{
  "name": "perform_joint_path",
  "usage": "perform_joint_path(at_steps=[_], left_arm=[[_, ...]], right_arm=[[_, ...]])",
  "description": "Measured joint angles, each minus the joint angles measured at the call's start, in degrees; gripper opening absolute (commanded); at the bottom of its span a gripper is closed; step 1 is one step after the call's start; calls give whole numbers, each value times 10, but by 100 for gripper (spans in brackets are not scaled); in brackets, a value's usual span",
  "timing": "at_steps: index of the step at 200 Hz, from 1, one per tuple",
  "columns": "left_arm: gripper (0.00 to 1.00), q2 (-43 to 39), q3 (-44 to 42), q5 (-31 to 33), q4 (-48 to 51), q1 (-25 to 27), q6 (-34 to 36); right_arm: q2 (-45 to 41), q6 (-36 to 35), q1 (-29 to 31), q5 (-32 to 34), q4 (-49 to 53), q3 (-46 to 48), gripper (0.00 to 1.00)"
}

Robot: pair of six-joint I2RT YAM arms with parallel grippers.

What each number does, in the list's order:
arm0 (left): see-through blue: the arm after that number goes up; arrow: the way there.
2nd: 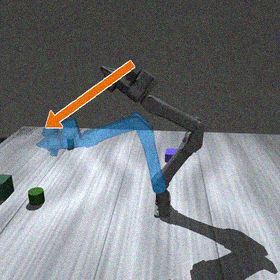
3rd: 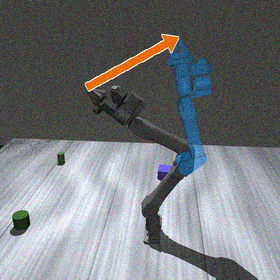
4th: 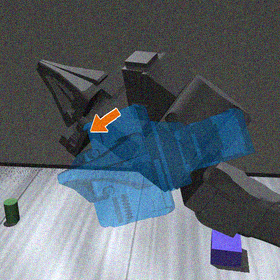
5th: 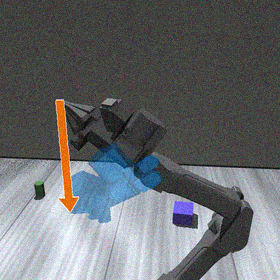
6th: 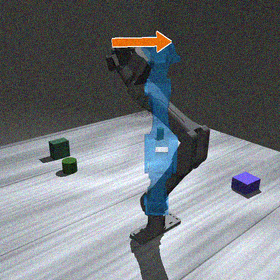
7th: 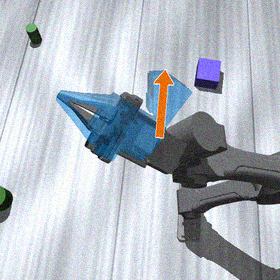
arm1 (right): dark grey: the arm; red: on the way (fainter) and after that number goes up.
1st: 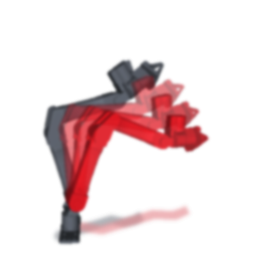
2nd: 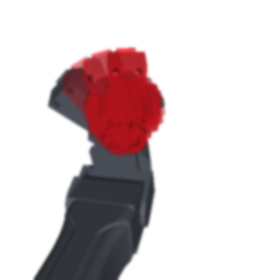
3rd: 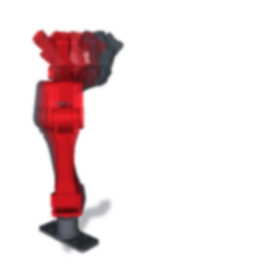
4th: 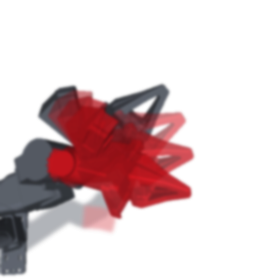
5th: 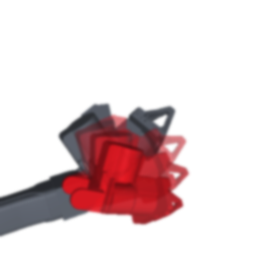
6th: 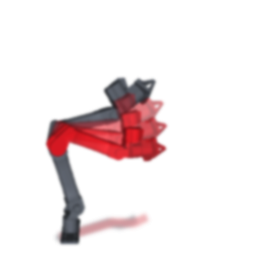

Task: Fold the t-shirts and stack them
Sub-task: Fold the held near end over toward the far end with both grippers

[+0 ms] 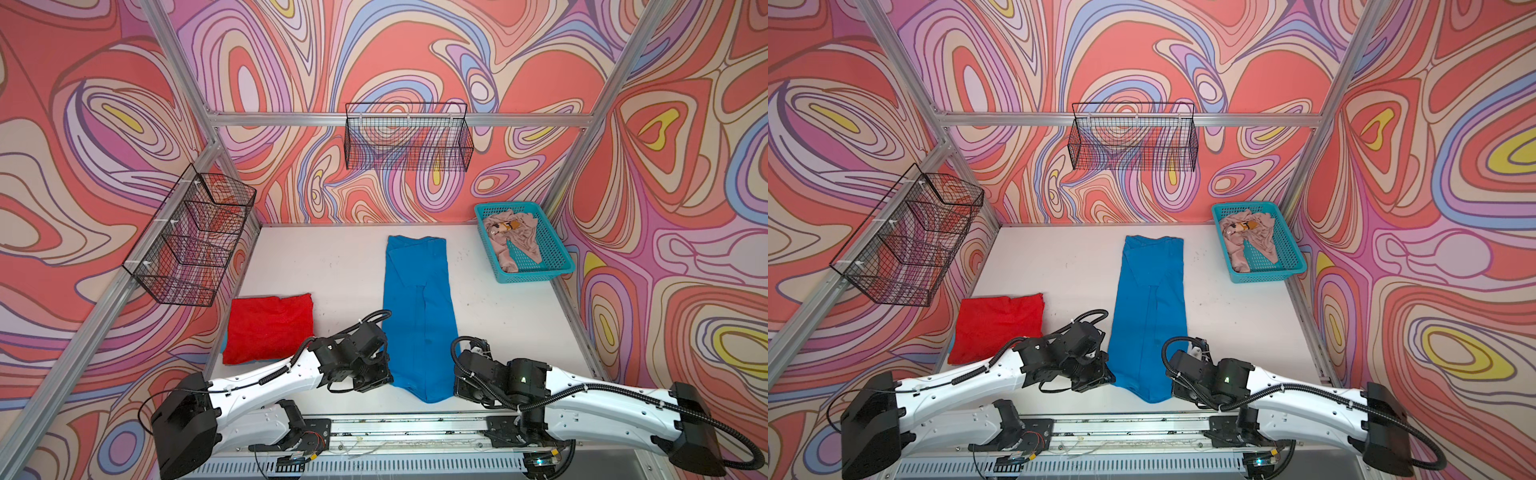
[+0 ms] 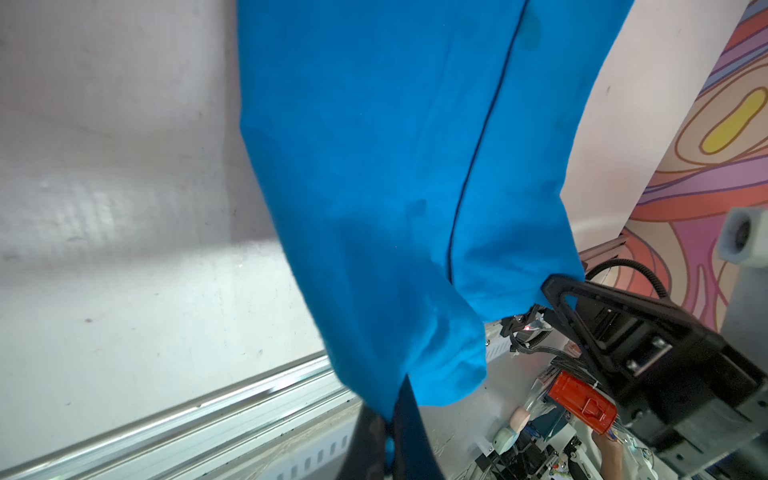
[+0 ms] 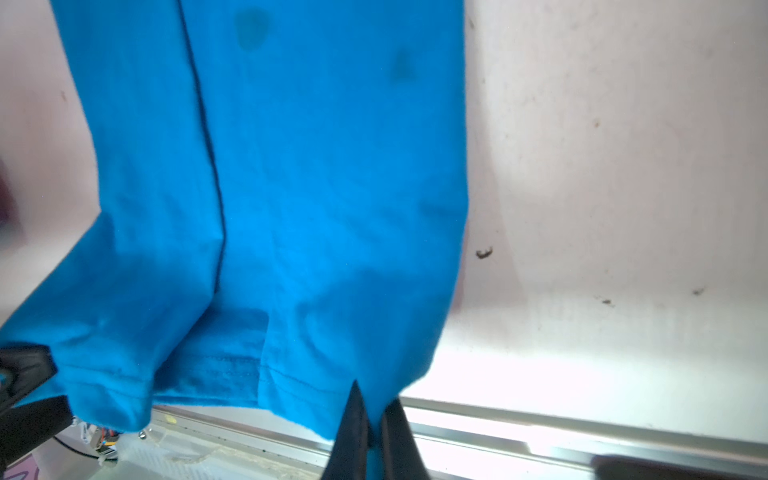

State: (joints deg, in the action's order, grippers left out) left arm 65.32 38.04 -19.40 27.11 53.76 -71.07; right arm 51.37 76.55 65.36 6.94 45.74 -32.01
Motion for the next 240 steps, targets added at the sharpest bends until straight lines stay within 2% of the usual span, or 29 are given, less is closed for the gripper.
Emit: perform_joint_path(at_steps=[55,80,160,240], left_arm=[[0,-2,54,4,45,-58,37],[0,10,94,4,56,-83,62],[0,114,199,2,71,-145,142],[0,261,329,-4,78,-198,221]], right_arm=[[20,-29,-6,71,43,-91,0],[34,-63,-45,87,49,-124,0],[121,-218,-200,74,15,-215,0],[213,-332,-326,10,-44,-249,0]])
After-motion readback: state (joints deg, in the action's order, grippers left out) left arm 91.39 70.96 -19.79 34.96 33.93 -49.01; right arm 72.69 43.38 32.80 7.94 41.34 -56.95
